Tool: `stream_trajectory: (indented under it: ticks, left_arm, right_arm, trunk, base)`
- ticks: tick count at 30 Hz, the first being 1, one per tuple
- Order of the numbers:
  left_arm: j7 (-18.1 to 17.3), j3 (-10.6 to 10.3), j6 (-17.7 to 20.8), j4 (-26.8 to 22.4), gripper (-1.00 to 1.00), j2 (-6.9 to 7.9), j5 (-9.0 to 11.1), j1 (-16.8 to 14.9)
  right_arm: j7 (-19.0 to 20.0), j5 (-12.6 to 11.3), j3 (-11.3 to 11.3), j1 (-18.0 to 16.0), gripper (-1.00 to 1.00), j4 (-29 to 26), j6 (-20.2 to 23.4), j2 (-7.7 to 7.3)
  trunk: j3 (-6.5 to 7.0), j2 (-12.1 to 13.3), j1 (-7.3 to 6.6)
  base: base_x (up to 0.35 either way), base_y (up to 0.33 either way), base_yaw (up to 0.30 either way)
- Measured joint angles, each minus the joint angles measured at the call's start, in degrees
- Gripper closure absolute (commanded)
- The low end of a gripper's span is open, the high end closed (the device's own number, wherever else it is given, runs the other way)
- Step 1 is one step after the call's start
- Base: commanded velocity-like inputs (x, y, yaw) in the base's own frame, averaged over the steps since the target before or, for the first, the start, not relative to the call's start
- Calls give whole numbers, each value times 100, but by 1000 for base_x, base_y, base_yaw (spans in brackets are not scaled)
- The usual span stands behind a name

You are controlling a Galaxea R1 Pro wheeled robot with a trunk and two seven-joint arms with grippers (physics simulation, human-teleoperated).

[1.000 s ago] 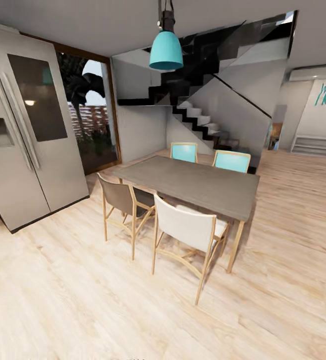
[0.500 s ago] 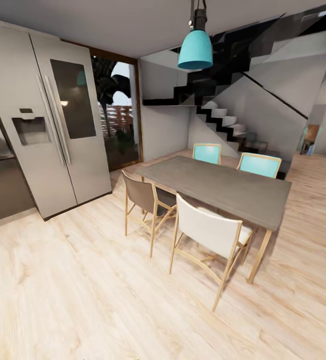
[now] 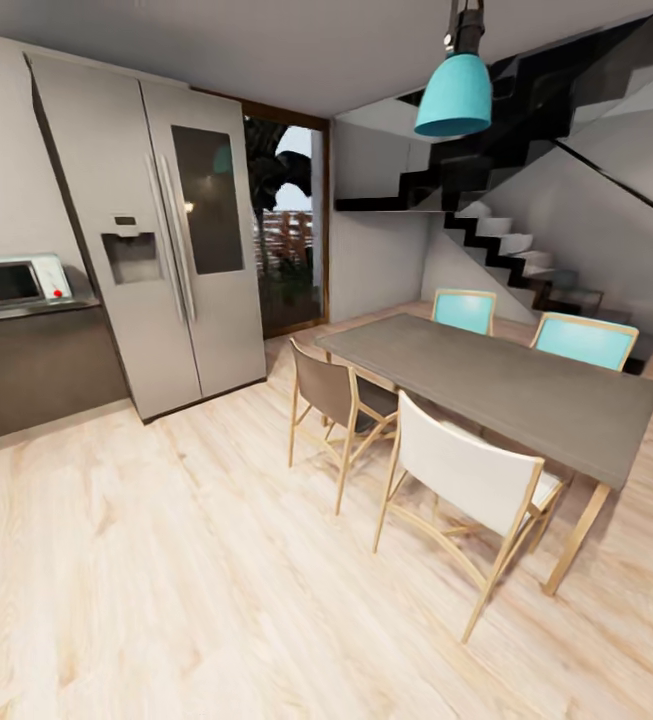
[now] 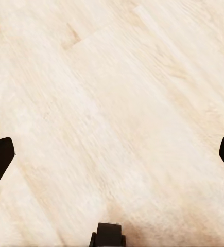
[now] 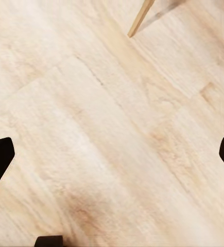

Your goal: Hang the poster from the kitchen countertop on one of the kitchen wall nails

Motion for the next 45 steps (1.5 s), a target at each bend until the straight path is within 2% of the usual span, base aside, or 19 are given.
stream_trajectory:
  ticks: [11, 24, 31, 45]
  left_arm:
    - [1, 4, 2, -1, -100, 0, 0, 0]
    - [0, 12, 3, -3, -100, -1, 0, -1]
    - [4, 10, 2, -1, -100, 0, 0, -1]
    - [6, 8, 1, 0, -100, -2, 0, 1]
  right_arm:
    - [13, 2, -6, -2, -100, 19, 14, -14]
    - [18, 1, 1, -6, -100, 103, 18, -11]
    - [9, 0, -6, -3, -100, 98, 10, -6]
    - [-2, 0, -6, -5, -100, 97, 9, 6]
  trunk:
    - [0, 0, 0]
    - [0, 0, 0]
    - [0, 0, 0]
    - [0, 0, 0]
  base:
    - [0, 34, 160]
    - [0, 280, 38]
    - [0, 180, 258]
    - [0, 12, 291]
